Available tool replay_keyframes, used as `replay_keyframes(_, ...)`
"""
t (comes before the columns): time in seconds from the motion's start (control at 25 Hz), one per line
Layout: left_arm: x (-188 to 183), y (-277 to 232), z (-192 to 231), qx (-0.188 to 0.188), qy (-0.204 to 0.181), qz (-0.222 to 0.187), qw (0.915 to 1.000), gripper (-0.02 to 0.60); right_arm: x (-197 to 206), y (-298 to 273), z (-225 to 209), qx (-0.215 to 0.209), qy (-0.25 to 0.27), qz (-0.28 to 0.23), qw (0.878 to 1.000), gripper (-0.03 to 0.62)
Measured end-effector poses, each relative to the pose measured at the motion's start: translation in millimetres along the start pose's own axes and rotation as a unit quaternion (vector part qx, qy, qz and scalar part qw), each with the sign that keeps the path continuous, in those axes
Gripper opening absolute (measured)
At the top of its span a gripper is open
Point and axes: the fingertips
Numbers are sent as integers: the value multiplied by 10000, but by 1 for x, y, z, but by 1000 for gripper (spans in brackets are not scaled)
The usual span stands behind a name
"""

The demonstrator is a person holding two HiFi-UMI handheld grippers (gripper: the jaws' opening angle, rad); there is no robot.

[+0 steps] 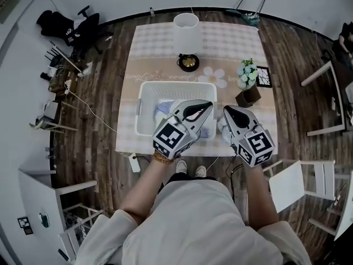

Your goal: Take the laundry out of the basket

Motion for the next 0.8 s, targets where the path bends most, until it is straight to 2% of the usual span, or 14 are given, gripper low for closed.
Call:
replay_keyframes(0.08, -8, 19, 0, -86, 115, -307, 9994, 24, -17, 2, 11, 25, -60, -314, 9995, -4)
replay_keyframes(0.24, -9, 52, 3, -320, 175, -647, 9972, 23, -42, 8, 33, 49, 16, -598, 9982, -5)
replay_keyframes(0.48, -4, 74, 7, -406, 230, -848, 9953, 21, -45, 3, 48, 169, 88, -604, 9980, -5)
replay_keyframes(0.6, -2, 75, 12, -480, 381, -738, 9954, 25, -42, 0, 50, 209, 84, -545, 9983, -5)
replay_keyframes(0.8, -7, 83, 21, -511, 119, -874, 9948, 25, -39, -7, 55, 254, 85, -497, 9984, -5)
Point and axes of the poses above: the fingertips, and each gripper's own axes: y backward along the fingers, z to its left, x out of its underside, and after that the axes turned 14 degrees about y, right-handed
